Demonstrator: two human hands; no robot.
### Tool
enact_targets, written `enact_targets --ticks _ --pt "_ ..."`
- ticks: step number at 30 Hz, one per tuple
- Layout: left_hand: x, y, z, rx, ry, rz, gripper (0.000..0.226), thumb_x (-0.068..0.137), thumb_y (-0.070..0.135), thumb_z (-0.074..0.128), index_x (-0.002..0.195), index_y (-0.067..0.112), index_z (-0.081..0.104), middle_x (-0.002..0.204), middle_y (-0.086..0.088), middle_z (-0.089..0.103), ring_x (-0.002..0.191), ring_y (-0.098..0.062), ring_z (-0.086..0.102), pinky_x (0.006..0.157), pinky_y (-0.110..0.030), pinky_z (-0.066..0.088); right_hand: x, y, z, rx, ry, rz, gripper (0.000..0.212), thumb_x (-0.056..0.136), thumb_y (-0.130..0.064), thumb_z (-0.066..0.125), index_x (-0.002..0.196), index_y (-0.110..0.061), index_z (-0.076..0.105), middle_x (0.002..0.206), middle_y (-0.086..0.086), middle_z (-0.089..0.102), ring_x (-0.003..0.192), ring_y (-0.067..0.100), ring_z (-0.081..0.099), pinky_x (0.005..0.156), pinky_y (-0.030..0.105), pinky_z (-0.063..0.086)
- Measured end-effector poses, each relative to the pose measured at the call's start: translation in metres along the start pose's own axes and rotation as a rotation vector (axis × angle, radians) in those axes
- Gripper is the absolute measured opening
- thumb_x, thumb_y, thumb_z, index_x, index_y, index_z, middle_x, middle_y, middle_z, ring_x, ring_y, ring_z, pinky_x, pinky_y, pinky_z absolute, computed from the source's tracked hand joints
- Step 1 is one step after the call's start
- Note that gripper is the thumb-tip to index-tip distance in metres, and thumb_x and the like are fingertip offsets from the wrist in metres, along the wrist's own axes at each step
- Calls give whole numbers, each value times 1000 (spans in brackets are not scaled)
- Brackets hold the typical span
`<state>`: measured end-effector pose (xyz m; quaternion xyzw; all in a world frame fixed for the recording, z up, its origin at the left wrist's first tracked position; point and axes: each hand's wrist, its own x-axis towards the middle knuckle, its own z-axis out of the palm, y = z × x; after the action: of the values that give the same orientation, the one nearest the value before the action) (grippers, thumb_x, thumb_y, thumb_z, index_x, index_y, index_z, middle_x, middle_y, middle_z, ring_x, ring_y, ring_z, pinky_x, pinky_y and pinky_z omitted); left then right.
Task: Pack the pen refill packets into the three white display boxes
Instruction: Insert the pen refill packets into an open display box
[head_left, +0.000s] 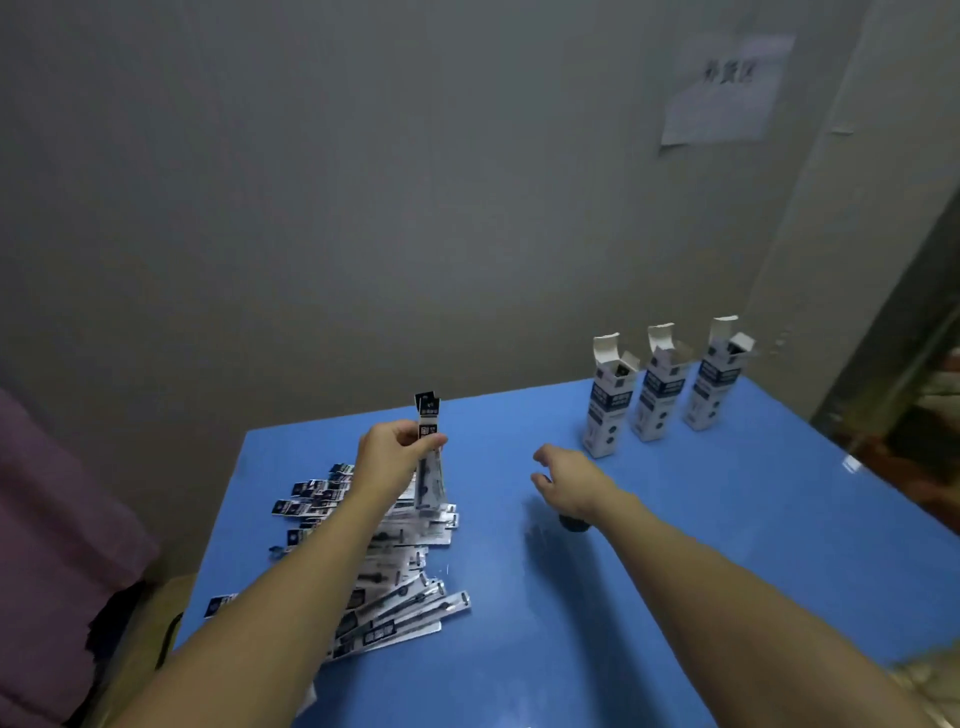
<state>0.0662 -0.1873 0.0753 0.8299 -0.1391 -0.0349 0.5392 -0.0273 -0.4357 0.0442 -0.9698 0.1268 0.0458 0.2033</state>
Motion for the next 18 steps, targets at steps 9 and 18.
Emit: enact_targets --ticks 9,18 --pt "29 48 90 -7 -58 45 15 83 28 82 73 18 78 72 4 75 70 -11 65 74 -40 56 1 104 -39 76 145 198 48 99 -38 55 134 -6 49 129 12 58 116 30 57 93 43 50" --pt "54 77 175 49 51 -34 18 84 30 80 75 16 78 74 3 75 74 -12 67 67 -29 48 46 193 -67 192 140 138 65 91 -49 66 138 -8 47 135 9 58 121 29 57 97 40 49"
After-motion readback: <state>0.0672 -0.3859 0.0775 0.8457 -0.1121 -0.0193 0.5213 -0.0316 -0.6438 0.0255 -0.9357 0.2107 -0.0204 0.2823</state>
